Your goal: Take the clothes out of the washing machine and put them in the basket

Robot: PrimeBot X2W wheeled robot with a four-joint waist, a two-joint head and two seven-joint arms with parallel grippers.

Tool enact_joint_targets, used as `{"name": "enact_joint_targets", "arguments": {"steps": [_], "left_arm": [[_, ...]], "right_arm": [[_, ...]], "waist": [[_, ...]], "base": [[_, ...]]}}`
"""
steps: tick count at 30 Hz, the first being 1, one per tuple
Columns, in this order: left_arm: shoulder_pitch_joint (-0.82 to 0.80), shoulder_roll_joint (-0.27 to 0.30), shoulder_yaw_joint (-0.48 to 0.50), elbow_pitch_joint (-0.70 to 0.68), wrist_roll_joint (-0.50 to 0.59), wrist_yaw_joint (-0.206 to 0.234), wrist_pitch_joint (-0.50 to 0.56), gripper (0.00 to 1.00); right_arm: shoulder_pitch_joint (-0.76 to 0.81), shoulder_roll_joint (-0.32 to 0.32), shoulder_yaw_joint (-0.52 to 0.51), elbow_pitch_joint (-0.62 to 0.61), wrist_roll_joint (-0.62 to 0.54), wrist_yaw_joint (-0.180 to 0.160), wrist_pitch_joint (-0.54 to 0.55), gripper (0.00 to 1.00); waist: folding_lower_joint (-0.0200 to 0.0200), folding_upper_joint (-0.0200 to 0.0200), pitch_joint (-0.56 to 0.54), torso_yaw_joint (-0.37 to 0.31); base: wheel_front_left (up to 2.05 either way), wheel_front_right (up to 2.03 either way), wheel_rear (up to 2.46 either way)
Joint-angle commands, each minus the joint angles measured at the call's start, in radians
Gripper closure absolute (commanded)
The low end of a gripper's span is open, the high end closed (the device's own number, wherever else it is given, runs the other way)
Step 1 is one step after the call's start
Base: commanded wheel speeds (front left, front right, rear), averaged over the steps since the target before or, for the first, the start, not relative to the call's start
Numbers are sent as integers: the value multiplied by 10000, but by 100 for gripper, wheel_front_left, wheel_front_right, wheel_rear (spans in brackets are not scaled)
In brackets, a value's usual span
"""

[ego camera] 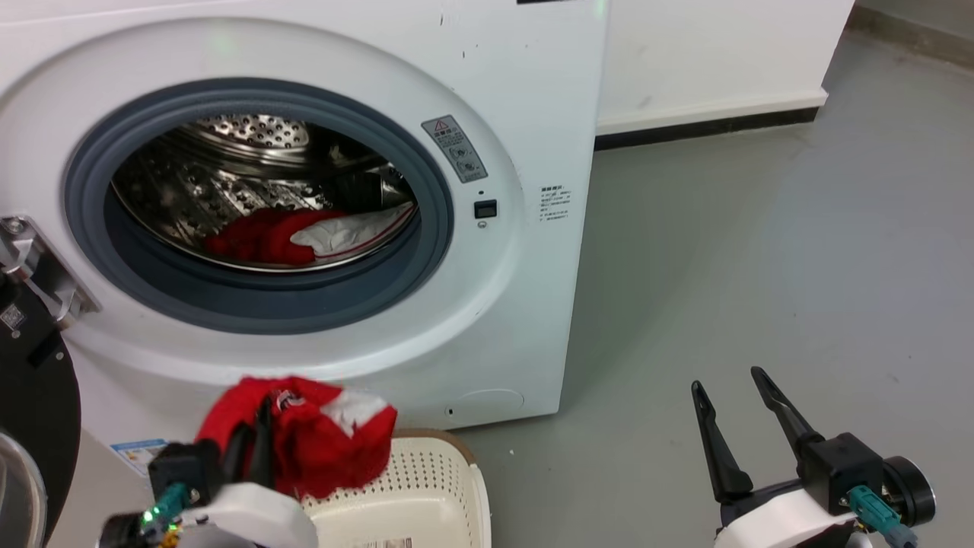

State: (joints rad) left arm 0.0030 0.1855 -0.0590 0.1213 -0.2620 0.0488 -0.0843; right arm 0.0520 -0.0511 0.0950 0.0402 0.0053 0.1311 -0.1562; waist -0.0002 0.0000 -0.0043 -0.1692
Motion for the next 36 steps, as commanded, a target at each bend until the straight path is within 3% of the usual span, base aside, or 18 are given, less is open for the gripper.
{"name": "enact_joint_targets", "arguments": {"steps": [1, 6, 14, 16, 27, 36], "left_arm": [[202, -52, -62, 35, -37, 58, 55, 100], [389, -236, -180, 548, -89, 21, -180, 100], [-947, -546, -269, 2579, -253, -141, -1121, 100], [-1735, -506, -240, 3617, -293, -224, -1331, 100], [-4176, -103, -52, 7143, -320, -467, -1728, 100], [-5390, 274, 238, 9602, -469, -232, -1804, 100]], "right_arm": [[-32, 16, 10, -94, -60, -7, 9, 0], [-410, 16, 54, -231, 6, -7, -24, 0], [-1546, 16, 224, -335, 160, -7, -352, 0], [-1995, 19, 315, -347, 187, -7, -478, 0], [-3178, 18, 561, -97, 523, -7, -903, 0], [-3775, 19, 813, 137, 767, -8, -1076, 0]], "waist": [[2, 0, 283, 50], [2, 0, 1006, 30], [2, 0, 3133, -301], [2, 0, 3968, -455], [2, 0, 6170, -1001], [2, 0, 7442, -1342]], "base": [[0, 0, 0], [0, 0, 0], [0, 0, 0], [0, 0, 0], [0, 0, 0], [0, 0, 0]]}}
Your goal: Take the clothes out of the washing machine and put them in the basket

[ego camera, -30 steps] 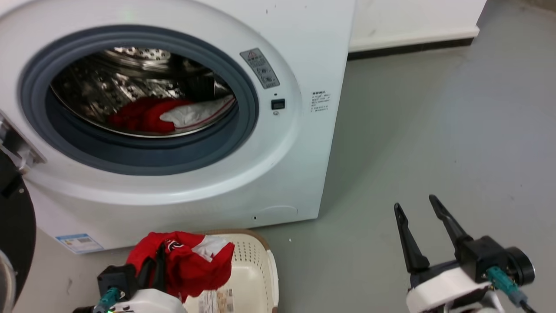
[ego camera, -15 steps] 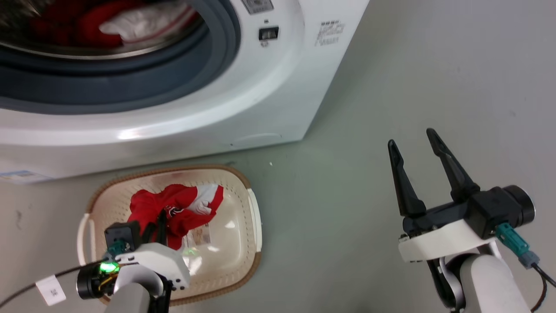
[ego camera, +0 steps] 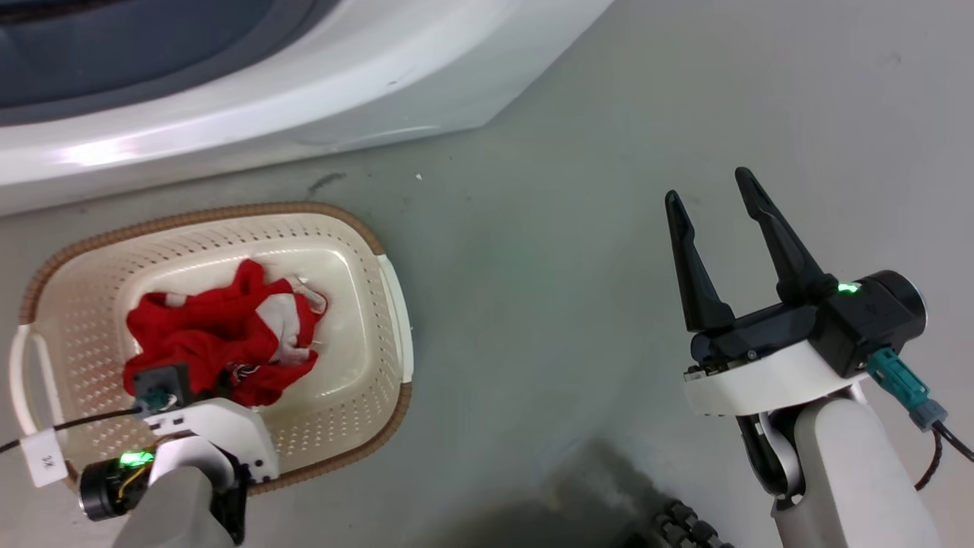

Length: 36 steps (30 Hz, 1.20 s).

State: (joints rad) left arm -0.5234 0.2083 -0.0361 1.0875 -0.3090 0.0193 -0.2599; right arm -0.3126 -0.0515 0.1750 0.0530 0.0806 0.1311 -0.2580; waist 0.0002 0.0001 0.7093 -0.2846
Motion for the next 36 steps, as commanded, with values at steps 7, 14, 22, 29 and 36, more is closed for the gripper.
{"name": "enact_joint_targets", "arguments": {"steps": [7, 14, 22, 29, 36], "left_arm": [[-550, 142, -53, 1111, -2, 15, -63, 100], [-204, -192, -48, 1089, -49, -11, -51, 0], [858, -678, 347, -158, -105, -146, -53, 0], [2002, -1012, 716, -2093, 318, -47, -56, 0], [2768, -1284, 965, -4187, 954, -92, -56, 0]], "right_arm": [[-374, 22, 86, 149, 262, -7, -86, 0], [-130, 20, -24, 358, 36, -7, -86, 0], [473, 17, -225, 768, -254, -7, -72, 0], [1095, 17, -597, 1031, -564, -8, 40, 0], [1671, 17, -936, 825, -759, -7, 375, 0]], "waist": [[-2, -1, 596, -245], [-2, -1, -563, 107], [-2, -1, -2600, 675], [-2, -1, -4053, 1112], [-2, -1, -4794, 1435]], "base": [[0, 0, 0], [0, 0, 0], [0, 0, 0], [0, 0, 0], [0, 0, 0]]}}
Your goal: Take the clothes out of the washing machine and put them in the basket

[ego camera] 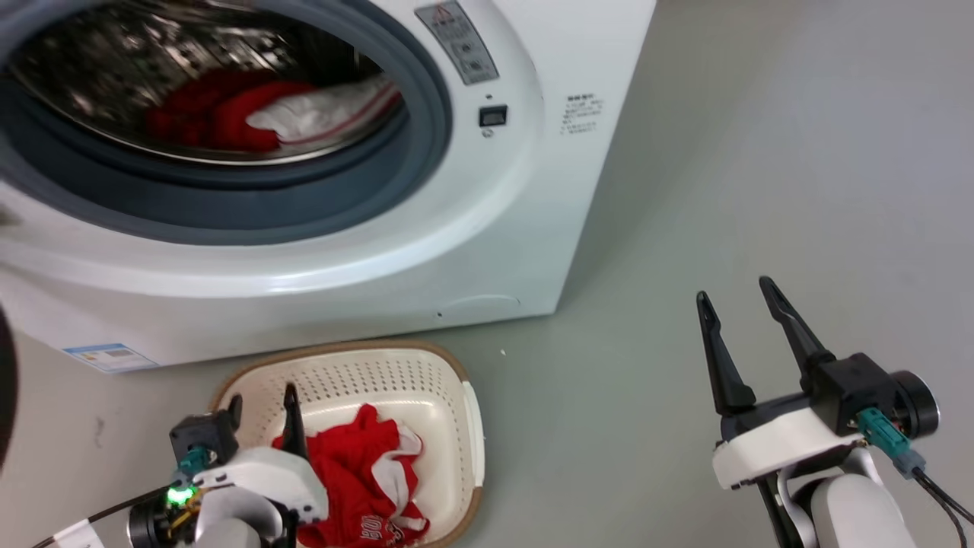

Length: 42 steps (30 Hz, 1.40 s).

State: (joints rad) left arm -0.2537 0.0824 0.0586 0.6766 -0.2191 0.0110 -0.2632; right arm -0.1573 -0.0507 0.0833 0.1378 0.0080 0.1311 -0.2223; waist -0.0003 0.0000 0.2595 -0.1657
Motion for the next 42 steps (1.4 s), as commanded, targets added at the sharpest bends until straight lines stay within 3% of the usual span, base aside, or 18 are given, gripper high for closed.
{"name": "enact_joint_targets", "arguments": {"steps": [1, 8, 13, 24, 42], "left_arm": [[136, -64, 31, -441, 168, 5, -23, 0], [438, -173, 32, -2760, 809, 61, -22, 0], [-206, -46, -40, -3232, 1077, -68, -22, 0], [-3000, 1228, -45, -1112, 1282, -507, 296, 0], [-8521, 4113, -649, 1635, 2133, -980, 3077, 0]], "right_arm": [[184, 9, -66, -72, -51, -7, 49, 0], [582, 9, -214, -328, -45, -7, 266, 0], [558, 8, -130, -544, 86, -8, 340, 0], [82, 11, 203, -562, 455, -7, 109, 0], [-1425, 20, 1193, -191, 1676, -7, -436, 0]], "waist": [[3, 0, -388, 282], [3, 0, -844, 377], [3, 0, -736, 192], [3, 0, 385, -809], [3, 0, 3712, -2627]], "base": [[0, 0, 0], [0, 0, 0], [0, 0, 0], [0, 0, 0], [0, 0, 0]]}}
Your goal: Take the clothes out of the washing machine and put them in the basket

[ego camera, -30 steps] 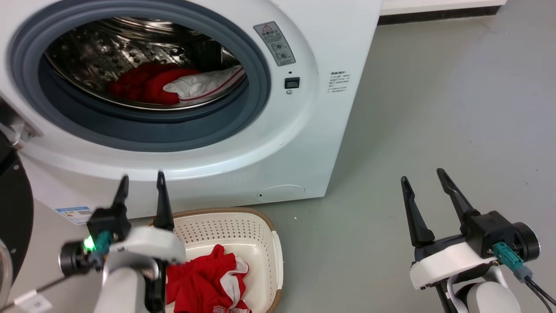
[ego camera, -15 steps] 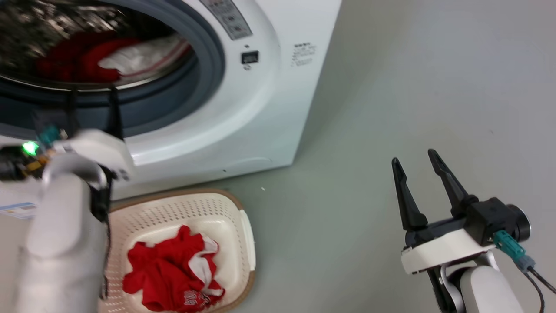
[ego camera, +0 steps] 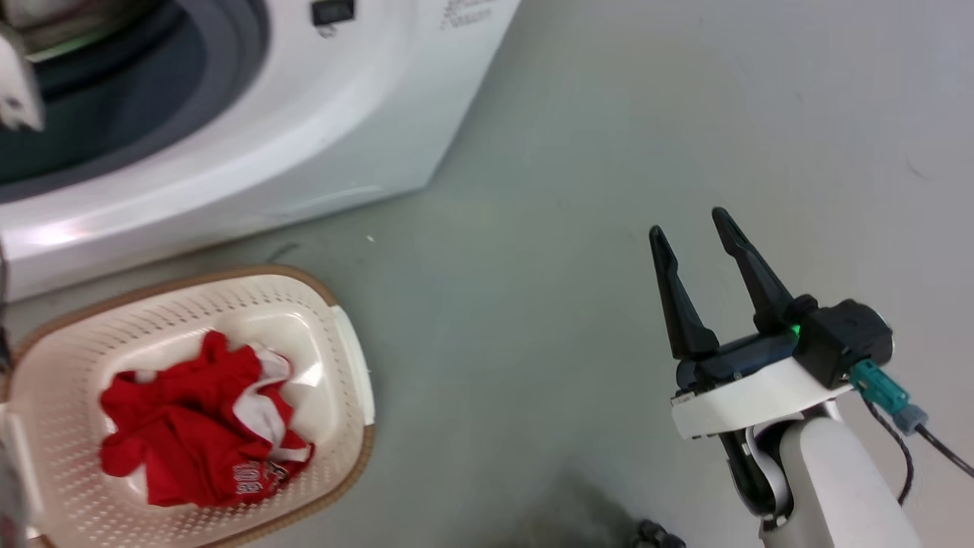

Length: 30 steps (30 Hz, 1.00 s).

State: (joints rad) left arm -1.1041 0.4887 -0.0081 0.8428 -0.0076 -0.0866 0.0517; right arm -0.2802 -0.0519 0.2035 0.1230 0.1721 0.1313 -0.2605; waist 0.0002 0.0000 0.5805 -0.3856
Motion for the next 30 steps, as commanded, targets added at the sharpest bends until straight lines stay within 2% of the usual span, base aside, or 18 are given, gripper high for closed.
{"name": "enact_joint_targets", "arguments": {"steps": [1, 12, 13, 14, 19, 24, 25, 26, 27, 30], "left_arm": [[-324, 205, -67, 65, 97, -54, 187, 0], [-2897, 1392, -814, 548, 301, -390, 3165, 0], [-3116, 1441, -844, 559, 196, -406, 3508, 0], [-3589, 1566, -1011, 508, 43, -425, 4557, 0], [-3966, 1775, -1271, 290, -180, -439, 6140, 0], [-3768, 1958, -1339, -229, -359, -442, 7004, 0], [-3701, 1995, -1346, -360, -369, -425, 7091, 3], [-3637, 2044, -1324, -501, -380, -353, 7126, 60], [-3558, 2079, -1294, -580, -429, -285, 7208, 100], [-3300, 2125, -1187, -906, -484, -68, 7224, 100]], "right_arm": [[-256, 30, 48, -122, 80, -9, -58, 0], [-505, 29, 544, -651, 585, -9, -49, 0], [-507, 29, 570, -670, 614, -9, -49, 0], [-542, 32, 628, -726, 681, -9, -48, 0], [-570, 27, 762, -802, 844, -10, -47, 0], [-686, 27, 914, -761, 988, -10, -47, 0], [-699, 27, 938, -758, 1014, -9, -47, 0], [-723, 27, 964, -767, 1037, -10, -47, 0], [-741, 27, 978, -788, 1070, -9, -47, 0], [-744, 27, 955, -841, 1125, -10, -47, 0]], "waist": [[-2, 0, 671, -500], [-2, 0, 1857, -1110], [-2, 0, 1949, -1139], [-2, 0, 2238, -1217], [-2, 0, 2631, -1362], [-2, 0, 2817, -1441], [-2, 0, 2833, -1458], [-2, 0, 2847, -1476], [-2, 0, 2850, -1493], [-2, 0, 2808, -1530]], "base": [[0, 0, 0], [0, 0, 0], [0, 0, 0], [0, 0, 0], [0, 0, 0], [0, 0, 0], [0, 0, 0], [0, 0, 0], [0, 0, 0], [0, 0, 0]]}}
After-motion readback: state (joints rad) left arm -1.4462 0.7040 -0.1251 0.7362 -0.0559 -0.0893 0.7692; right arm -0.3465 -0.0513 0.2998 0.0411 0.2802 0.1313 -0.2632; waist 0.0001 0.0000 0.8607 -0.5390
